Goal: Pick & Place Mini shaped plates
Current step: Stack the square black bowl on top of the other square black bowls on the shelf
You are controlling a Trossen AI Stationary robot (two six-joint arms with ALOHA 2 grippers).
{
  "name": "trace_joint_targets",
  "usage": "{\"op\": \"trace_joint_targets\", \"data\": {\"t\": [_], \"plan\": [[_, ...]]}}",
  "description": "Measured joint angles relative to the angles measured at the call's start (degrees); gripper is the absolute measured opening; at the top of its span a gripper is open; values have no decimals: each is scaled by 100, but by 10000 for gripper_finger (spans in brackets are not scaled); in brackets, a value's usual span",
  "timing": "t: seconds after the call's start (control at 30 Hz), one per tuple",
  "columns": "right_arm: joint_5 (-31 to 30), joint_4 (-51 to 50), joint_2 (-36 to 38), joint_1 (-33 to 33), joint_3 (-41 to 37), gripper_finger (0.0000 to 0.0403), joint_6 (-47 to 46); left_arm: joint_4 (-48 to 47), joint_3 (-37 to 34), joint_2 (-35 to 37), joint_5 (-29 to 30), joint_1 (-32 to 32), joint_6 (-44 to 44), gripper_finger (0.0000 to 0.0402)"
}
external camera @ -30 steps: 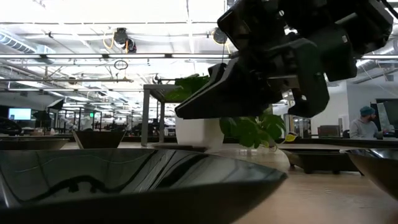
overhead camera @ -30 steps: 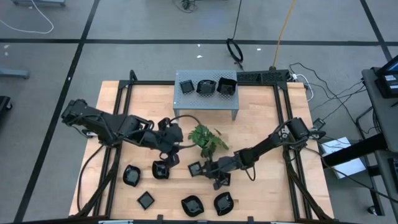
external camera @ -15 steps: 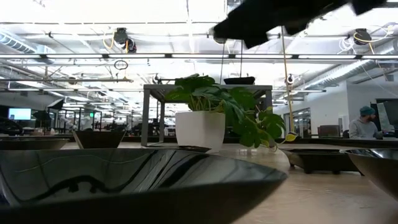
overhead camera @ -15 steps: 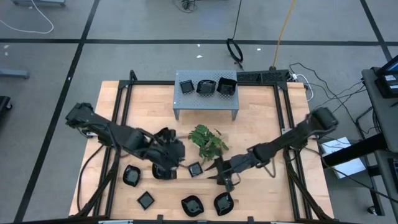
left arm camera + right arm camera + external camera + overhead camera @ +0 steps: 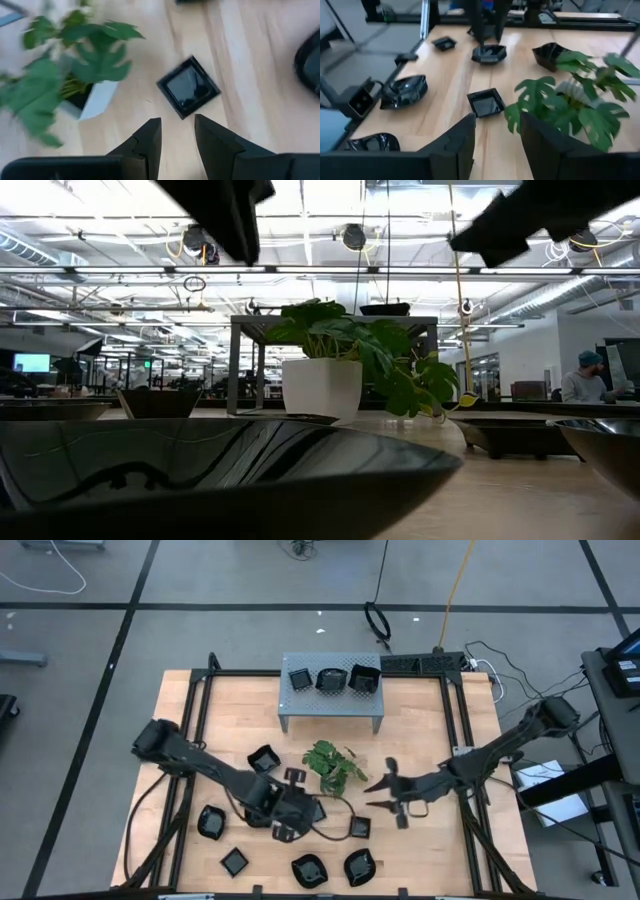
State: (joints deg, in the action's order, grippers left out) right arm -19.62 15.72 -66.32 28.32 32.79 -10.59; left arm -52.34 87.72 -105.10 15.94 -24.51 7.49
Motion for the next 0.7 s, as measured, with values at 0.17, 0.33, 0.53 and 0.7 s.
{"op": "trace_joint_targets", "data": {"t": [0.17, 0.33, 0.53, 0.7], "plan": [[-7, 933, 469, -4, -830, 145, -47, 23, 0, -467, -365, 11, -1075, 123], [-12, 1802, 729, -9, -1523, 145, -32, 45, 0, -901, -1063, 38, -1835, 122], [-9, 2497, 952, -9, -2101, 150, -28, 481, 0, -1271, -994, 52, -2552, 122], [-7, 2530, 1151, -9, -2359, 148, 105, 688, 0, -1431, -1010, 55, -3119, 122]]}}
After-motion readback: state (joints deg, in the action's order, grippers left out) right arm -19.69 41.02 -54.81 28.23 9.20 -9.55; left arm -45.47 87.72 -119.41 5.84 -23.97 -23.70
